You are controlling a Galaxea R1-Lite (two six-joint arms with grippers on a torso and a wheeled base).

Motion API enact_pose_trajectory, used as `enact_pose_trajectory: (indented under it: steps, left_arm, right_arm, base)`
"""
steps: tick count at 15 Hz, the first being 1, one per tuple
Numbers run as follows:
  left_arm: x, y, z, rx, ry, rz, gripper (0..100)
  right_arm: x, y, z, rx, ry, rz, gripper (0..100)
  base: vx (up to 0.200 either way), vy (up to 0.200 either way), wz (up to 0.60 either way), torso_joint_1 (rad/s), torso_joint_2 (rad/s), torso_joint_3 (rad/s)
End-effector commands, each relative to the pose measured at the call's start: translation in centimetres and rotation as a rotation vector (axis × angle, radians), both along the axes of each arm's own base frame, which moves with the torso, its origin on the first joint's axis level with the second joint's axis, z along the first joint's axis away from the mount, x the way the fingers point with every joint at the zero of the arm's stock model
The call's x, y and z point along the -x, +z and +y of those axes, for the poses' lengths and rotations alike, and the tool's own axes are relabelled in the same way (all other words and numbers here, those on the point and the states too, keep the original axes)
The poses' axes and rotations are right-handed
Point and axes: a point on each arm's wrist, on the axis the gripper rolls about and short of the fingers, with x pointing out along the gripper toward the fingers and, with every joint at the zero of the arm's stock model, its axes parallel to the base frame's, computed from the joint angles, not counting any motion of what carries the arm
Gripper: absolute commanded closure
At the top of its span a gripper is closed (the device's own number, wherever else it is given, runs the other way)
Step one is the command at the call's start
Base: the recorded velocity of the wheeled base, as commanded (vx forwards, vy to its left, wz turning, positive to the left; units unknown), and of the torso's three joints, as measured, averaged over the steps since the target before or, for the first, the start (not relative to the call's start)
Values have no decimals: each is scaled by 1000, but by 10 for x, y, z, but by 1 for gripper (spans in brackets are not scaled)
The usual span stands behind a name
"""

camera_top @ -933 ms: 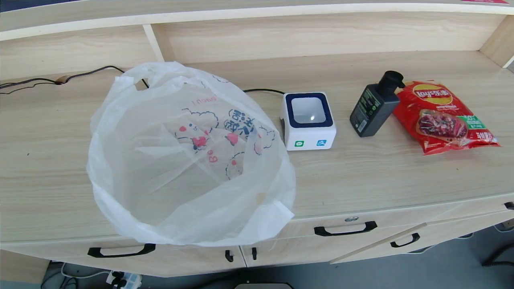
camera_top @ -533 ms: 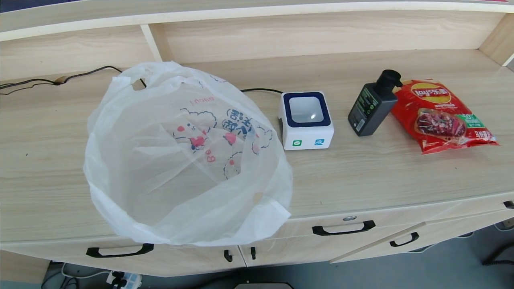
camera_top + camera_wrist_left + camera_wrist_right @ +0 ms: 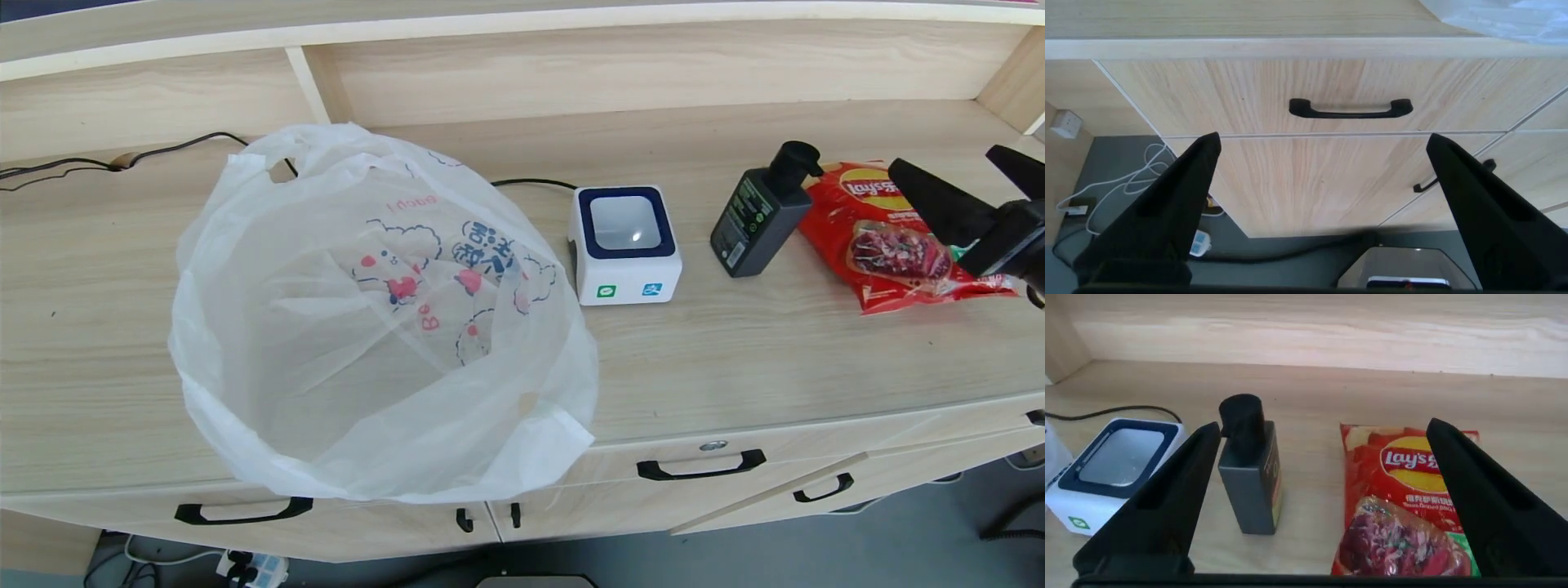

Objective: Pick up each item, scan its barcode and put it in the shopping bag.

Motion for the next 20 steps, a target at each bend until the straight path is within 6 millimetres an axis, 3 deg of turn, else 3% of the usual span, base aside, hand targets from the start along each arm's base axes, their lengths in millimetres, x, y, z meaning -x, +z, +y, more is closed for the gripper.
enact_pose_trajectory:
  steps: [1,4,6,9,12,14,20]
  left_arm:
    - [0,0,0,0,0,1,0]
    - [0,0,0,0,0,1,0]
    - [0,0,0,0,0,1,0]
    - [0,0,0,-2,0,-1,0]
    - [0,0,0,0,0,1,0]
    - [0,0,0,0,0,1,0]
    - [0,0,0,0,0,1,0]
  right_arm:
    - [-44,-21,11,9,29,61,0]
    - [-42,-20,27,13,90,57,0]
    - [-38,-17,27,22,84,44,0]
    - [-29,-31,25,29,84,93,0]
    - [-23,-39,52,52,178,118,0]
    - [-32,-43,64,38,147,137,0]
    - [-58,-52,71,29,99,169,0]
  base:
    - [0,0,0,0,0,0]
    - [0,0,0,0,0,0]
    - [0,0,0,0,0,0]
    - [0,0,0,0,0,0]
    - [0,0,0,0,0,0]
    - [0,0,0,0,0,0]
    - [0,0,0,0,0,0]
